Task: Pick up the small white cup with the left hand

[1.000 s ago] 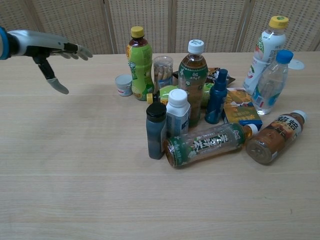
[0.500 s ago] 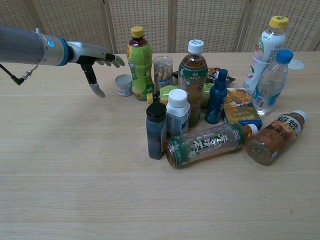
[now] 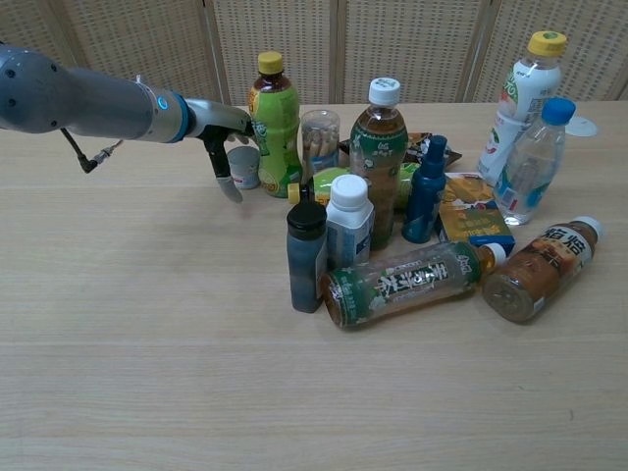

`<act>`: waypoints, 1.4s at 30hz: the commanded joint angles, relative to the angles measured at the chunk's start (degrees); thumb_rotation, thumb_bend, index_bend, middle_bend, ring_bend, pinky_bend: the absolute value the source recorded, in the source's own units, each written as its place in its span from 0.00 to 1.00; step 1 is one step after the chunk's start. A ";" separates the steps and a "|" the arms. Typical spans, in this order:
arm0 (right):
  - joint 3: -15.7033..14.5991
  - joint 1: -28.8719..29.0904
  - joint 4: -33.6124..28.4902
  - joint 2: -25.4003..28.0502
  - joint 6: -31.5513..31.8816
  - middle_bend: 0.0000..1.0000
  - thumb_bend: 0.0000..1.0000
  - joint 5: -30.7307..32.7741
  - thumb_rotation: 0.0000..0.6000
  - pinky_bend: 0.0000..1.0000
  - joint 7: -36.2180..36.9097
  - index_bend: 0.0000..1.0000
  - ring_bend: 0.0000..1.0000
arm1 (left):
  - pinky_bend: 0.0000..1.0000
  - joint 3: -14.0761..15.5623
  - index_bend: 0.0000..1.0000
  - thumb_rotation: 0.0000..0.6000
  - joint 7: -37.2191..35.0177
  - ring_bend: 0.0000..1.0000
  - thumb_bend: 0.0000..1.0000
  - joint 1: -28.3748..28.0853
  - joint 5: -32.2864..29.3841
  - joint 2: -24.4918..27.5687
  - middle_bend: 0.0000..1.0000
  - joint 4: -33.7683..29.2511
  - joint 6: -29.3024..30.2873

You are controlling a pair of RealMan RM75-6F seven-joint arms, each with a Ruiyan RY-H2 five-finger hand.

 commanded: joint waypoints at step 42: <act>0.45 -0.63 0.49 -0.69 0.47 0.00 0.02 -1.70 0.86 0.00 1.37 0.00 0.00 | 0.00 3.94 0.00 1.00 -2.79 0.08 0.17 11.12 4.61 15.68 0.10 -23.29 10.62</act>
